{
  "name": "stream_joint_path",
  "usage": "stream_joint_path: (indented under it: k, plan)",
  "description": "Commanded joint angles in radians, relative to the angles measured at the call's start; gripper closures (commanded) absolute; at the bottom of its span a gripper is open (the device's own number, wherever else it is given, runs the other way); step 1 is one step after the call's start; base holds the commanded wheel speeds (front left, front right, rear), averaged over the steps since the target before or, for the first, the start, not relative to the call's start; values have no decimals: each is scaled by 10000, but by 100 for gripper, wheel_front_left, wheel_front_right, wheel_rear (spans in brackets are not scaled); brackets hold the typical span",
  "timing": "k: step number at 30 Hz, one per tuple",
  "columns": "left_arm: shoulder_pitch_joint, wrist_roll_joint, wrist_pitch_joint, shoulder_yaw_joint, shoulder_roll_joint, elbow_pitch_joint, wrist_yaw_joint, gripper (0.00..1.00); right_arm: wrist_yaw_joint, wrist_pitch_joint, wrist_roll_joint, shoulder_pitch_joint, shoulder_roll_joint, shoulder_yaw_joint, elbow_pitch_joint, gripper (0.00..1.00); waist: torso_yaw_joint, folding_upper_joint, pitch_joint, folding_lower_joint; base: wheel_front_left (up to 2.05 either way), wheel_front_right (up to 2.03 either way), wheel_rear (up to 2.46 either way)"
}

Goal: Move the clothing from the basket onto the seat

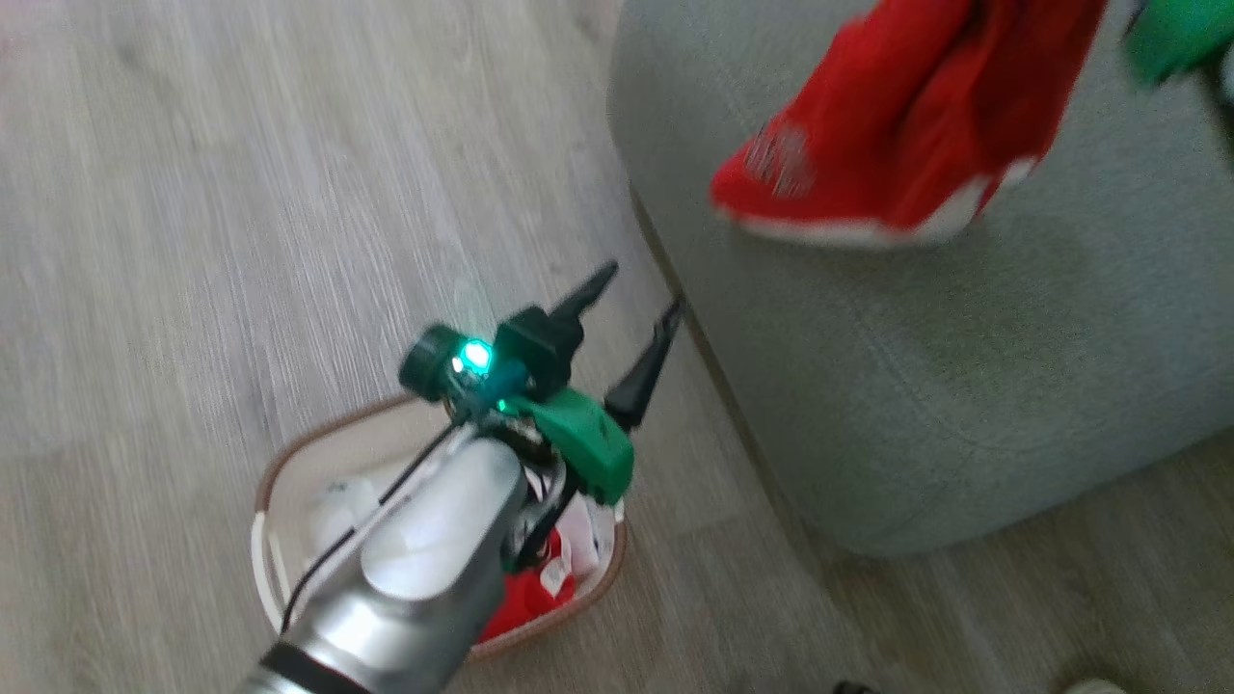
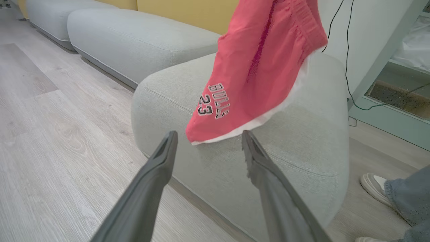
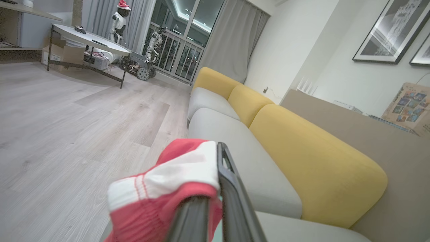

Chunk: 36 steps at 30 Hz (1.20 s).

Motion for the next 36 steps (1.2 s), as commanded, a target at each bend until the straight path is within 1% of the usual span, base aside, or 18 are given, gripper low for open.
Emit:
stream_joint_path:
  k: [1,5,10,13,15,18,20,24,27,33,34,35,36]
  plan:
    - [-664,217,-95,465,150,-451,-25,0,69,30,70,-992,-249,-160,21,100,384,0,999,0,0,0,0]
    - [-1165,588,-95,706,414,-831,18,0,69,-45,98,-2448,-529,-480,719,100,655,0,2025,0,0,0,0]
    - [-1745,919,-95,794,667,-1254,47,0,69,-167,7,-3932,-952,-1434,1812,100,1059,0,3172,0,0,0,0]
    - [-1975,1026,-82,793,736,-1439,77,0,69,-217,-276,-4491,-1196,-1808,2204,100,1180,0,3591,0,0,0,0]
    - [-2177,1123,-50,784,808,-1637,103,0,69,-316,-575,-4934,-1325,-2286,2646,100,1263,0,3961,0,0,0,0]
    - [-2359,1162,110,772,842,-1908,153,0,69,-603,-1065,-5268,-1348,-3092,3296,100,1380,0,4440,0,0,0,0]
    - [-2470,1236,215,728,899,-2050,178,0,69,-804,-1353,-5258,-1221,-3542,3755,100,1434,0,4683,0,0,0,0]
    - [-2592,1336,403,672,1041,-2276,236,0,69,-1115,-1665,-4802,-571,-4184,4669,100,1413,0,5056,0,0,0,0]
    - [-2580,1393,506,599,1127,-2417,274,0,69,-1256,-1918,-4302,-69,-4379,5187,100,1393,0,5199,0,0,0,0]
    - [-2404,1326,581,551,1304,-2549,328,0,69,-1340,-2466,-3387,616,-4511,5701,100,1357,0,5241,0,0,0,0]
    - [-2381,1311,580,550,1326,-2545,335,0,69,-1341,-2492,-3284,709,-4507,5606,90,1345,0,5222,0,0,0,0]
    - [-2357,1294,577,551,1346,-2534,344,0,69,-1342,-2496,-3174,802,-4509,5504,63,1332,0,5191,0,0,0,0]
    - [-2329,1273,572,554,1363,-2521,352,0,69,-1343,-2508,-3051,885,-4488,5402,26,1318,0,5151,0,0,0,0]
